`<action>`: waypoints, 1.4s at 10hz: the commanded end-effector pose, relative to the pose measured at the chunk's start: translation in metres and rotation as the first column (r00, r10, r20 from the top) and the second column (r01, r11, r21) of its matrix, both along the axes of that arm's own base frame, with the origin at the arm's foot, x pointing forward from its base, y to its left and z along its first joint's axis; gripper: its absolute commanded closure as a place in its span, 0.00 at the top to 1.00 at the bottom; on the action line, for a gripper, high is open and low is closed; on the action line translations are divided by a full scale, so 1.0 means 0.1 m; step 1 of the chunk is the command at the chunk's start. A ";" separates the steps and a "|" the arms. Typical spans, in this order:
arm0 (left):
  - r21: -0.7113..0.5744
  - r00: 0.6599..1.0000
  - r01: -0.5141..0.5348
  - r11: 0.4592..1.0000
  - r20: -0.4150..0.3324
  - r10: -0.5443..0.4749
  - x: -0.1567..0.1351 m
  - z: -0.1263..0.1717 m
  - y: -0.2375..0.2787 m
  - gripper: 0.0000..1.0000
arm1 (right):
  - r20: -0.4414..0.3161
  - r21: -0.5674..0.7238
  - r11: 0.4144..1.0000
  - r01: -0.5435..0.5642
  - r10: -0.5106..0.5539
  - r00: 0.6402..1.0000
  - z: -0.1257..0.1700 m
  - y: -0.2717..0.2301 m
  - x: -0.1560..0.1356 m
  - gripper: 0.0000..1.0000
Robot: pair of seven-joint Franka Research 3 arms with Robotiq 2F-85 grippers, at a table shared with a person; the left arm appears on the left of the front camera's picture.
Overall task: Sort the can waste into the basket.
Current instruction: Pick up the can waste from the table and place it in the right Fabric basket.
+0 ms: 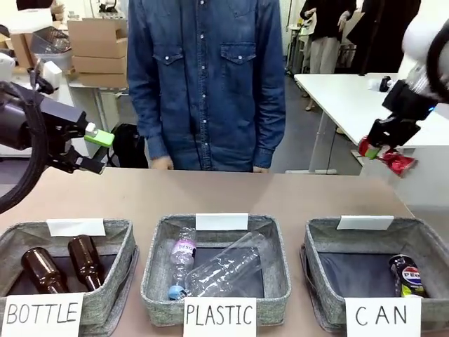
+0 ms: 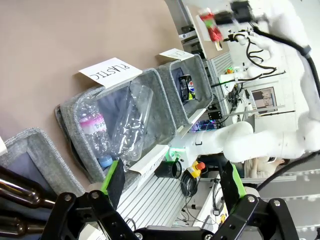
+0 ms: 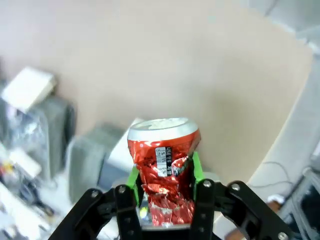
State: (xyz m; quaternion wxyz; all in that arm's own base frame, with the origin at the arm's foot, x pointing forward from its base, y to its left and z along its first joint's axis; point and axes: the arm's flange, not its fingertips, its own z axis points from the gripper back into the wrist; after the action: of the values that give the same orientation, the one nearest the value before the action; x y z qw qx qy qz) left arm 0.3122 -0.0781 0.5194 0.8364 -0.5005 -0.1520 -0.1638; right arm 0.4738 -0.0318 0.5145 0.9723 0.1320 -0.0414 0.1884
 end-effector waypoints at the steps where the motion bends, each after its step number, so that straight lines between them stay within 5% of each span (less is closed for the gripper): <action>1: 0.002 1.000 0.009 1.000 -0.005 -0.009 -0.02 0.00 0.01 1.00 | -0.062 0.042 0.965 -0.258 0.260 0.964 0.11 -0.05 -0.74 0.01; 2: 0.002 1.000 0.009 1.000 -0.005 -0.009 -0.02 0.00 0.01 1.00 | -0.069 0.105 0.916 -0.388 0.396 0.916 0.15 -0.01 -1.10 0.01; 4: 0.002 1.000 0.009 1.000 -0.005 -0.009 -0.02 0.00 0.01 1.00 | -0.043 0.107 0.746 -0.657 0.664 0.747 0.06 0.14 -1.71 0.01; 6: 0.002 1.000 0.009 1.000 -0.005 -0.009 -0.02 0.00 0.01 1.00 | -0.037 0.063 0.642 -0.764 0.767 0.641 -0.01 0.22 -2.02 0.01; 12: 0.002 1.000 0.009 1.000 -0.005 -0.009 -0.02 0.00 0.01 1.00 | 0.025 0.058 0.651 -0.757 0.757 0.653 0.01 0.16 -2.00 0.01; 13: 0.002 1.000 0.009 1.000 -0.005 -0.009 -0.02 0.00 0.01 1.00 | 0.064 0.048 0.659 -0.751 0.748 0.661 0.02 0.14 -1.96 0.69; 14: 0.002 1.000 0.009 1.000 -0.005 -0.009 -0.02 0.00 0.01 1.00 | 0.082 0.026 0.638 -0.770 0.766 0.637 0.02 0.13 -1.95 0.98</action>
State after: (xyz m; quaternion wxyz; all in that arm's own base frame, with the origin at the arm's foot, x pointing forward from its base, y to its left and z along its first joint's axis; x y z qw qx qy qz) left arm 0.3122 -0.0782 0.5191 0.8364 -0.5007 -0.1515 -0.1637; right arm 0.2727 -0.0153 0.5181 0.8115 0.1607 0.0054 0.5617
